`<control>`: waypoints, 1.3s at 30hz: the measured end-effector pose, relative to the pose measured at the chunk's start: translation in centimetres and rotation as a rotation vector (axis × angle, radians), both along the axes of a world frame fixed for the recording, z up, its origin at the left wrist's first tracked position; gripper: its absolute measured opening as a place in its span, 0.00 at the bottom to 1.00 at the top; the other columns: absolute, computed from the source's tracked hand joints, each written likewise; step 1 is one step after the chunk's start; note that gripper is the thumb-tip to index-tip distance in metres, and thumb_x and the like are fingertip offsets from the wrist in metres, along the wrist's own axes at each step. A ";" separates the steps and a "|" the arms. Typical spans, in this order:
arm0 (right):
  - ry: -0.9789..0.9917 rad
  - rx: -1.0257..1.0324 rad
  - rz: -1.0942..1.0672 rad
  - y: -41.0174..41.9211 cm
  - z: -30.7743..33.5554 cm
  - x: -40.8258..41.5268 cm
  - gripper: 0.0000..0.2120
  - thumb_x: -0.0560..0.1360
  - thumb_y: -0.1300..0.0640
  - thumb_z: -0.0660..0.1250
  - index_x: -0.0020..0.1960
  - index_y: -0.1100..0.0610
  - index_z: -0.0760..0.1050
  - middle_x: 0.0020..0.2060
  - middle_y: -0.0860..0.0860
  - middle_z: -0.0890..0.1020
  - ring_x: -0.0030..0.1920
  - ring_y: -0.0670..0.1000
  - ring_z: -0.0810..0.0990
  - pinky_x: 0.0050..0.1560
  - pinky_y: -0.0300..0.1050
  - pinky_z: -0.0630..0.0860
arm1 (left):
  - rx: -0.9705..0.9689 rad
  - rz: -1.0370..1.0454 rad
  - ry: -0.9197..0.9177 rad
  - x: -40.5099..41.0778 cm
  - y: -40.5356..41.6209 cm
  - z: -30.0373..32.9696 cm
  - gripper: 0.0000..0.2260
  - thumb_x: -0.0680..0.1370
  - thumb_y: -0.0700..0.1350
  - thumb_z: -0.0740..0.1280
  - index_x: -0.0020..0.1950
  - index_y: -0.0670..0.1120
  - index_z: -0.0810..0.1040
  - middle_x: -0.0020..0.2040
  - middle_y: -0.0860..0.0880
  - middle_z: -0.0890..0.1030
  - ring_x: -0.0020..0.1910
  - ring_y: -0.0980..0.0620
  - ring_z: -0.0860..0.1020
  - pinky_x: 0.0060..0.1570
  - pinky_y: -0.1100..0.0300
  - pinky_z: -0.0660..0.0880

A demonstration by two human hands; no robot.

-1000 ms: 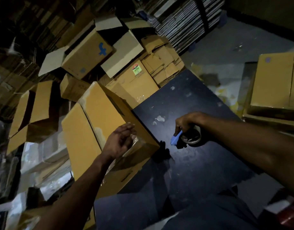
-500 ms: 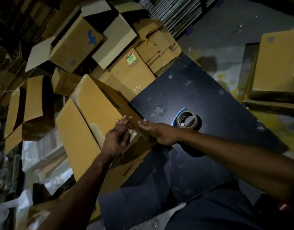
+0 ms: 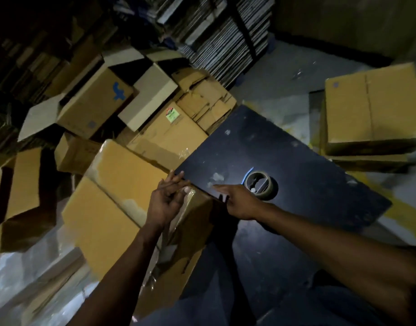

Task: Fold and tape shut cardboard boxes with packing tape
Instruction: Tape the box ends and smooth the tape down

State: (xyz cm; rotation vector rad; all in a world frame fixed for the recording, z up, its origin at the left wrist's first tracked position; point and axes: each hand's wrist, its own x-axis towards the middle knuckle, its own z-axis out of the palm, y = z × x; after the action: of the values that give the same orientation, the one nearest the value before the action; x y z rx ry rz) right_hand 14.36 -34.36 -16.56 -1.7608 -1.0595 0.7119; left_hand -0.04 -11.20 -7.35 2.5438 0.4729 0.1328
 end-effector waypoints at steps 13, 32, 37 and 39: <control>0.262 0.222 -0.495 6.3 1.1 3.1 0.45 0.74 0.57 0.77 0.86 0.48 0.59 0.84 0.45 0.63 0.83 0.47 0.61 0.81 0.50 0.65 | 0.017 -0.323 -0.023 6.5 4.9 -1.3 0.24 0.88 0.62 0.59 0.84 0.59 0.69 0.87 0.60 0.60 0.88 0.59 0.50 0.87 0.37 0.44; -0.030 0.326 -0.699 10.8 -2.7 -7.2 0.44 0.71 0.70 0.58 0.86 0.49 0.59 0.85 0.42 0.58 0.84 0.42 0.55 0.84 0.48 0.59 | 0.063 -0.417 -0.028 6.7 5.7 -1.6 0.23 0.87 0.63 0.57 0.83 0.67 0.66 0.83 0.72 0.57 0.86 0.65 0.50 0.87 0.42 0.45; 0.048 0.262 -0.662 11.1 -1.3 -6.0 0.44 0.77 0.69 0.60 0.88 0.50 0.45 0.86 0.43 0.46 0.85 0.42 0.45 0.85 0.45 0.50 | 0.059 -0.400 -0.012 6.7 5.2 -1.5 0.21 0.87 0.62 0.58 0.82 0.68 0.66 0.84 0.70 0.57 0.85 0.67 0.49 0.87 0.43 0.44; 0.026 0.244 -0.607 12.2 -1.4 -6.5 0.46 0.76 0.67 0.63 0.88 0.50 0.46 0.86 0.42 0.44 0.85 0.44 0.44 0.85 0.48 0.51 | 0.034 -0.385 -0.020 6.5 5.2 -1.4 0.21 0.87 0.62 0.58 0.82 0.67 0.67 0.84 0.69 0.58 0.85 0.67 0.50 0.87 0.44 0.44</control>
State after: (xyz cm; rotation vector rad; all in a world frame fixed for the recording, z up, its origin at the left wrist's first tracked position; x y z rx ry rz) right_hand 7.87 -22.19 -18.00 -1.7212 -0.5141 0.2146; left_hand 6.51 -6.04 -8.71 2.6112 -0.0325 0.0242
